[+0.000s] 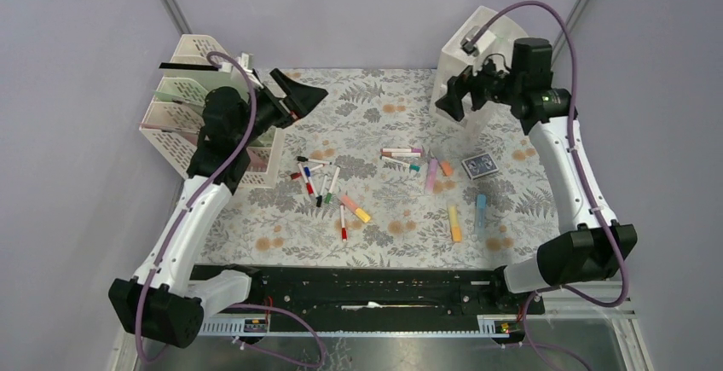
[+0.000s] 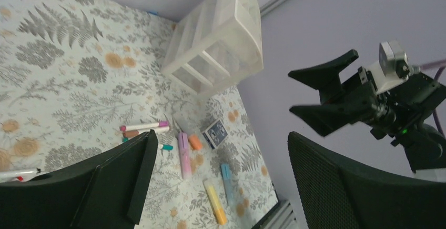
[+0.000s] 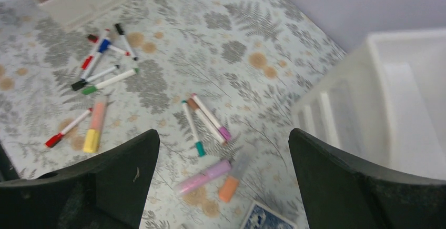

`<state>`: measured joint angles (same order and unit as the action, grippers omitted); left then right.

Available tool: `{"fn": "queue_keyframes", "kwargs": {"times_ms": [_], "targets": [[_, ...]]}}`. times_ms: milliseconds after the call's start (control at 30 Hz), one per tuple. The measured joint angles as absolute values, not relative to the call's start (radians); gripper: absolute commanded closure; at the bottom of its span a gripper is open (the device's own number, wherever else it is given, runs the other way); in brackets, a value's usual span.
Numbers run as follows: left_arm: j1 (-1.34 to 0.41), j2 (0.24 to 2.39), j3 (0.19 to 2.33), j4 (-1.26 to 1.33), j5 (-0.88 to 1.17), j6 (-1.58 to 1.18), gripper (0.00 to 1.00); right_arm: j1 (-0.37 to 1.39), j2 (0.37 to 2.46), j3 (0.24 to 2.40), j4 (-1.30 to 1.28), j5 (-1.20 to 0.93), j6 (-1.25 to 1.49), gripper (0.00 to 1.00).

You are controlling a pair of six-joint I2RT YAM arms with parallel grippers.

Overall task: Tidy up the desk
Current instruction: Move the storage box to the corner of the board.

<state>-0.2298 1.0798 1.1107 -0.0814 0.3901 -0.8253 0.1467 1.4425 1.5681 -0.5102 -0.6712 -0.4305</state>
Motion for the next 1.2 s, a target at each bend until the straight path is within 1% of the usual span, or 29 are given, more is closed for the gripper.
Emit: {"fn": "queue_keyframes", "kwargs": {"times_ms": [133,300,600,733,833,933,1100,1200], "targets": [[-0.277,1.121,1.11,-0.079,0.397,-0.831,0.01,0.05,1.48,1.61,-0.551,-0.613,-0.422,0.0],[-0.332,1.167,1.11,-0.072,0.397,-0.831,0.01,-0.04,1.59,1.742,-0.574,-0.558,-0.407,0.0],[-0.365,1.187,1.078,-0.066,0.393,-0.831,0.01,-0.055,1.781,1.939,-0.621,-0.505,-0.416,0.01],[-0.366,1.186,1.055,-0.062,0.388,-0.831,0.01,-0.055,1.847,1.997,-0.659,-0.49,-0.429,0.09],[-0.366,1.186,1.044,-0.061,0.385,-0.832,0.01,-0.055,1.882,2.009,-0.689,-0.49,-0.441,0.21],[-0.366,1.186,1.04,-0.057,0.385,-0.832,0.01,-0.055,1.903,2.009,-0.713,-0.489,-0.451,0.29],[-0.366,1.193,1.04,-0.05,0.385,-0.837,0.01,-0.055,1.926,2.016,-0.729,-0.472,-0.462,0.31],[-0.366,1.213,1.04,-0.035,0.386,-0.844,0.01,-0.056,1.943,2.033,-0.729,-0.456,-0.472,0.35]]}}
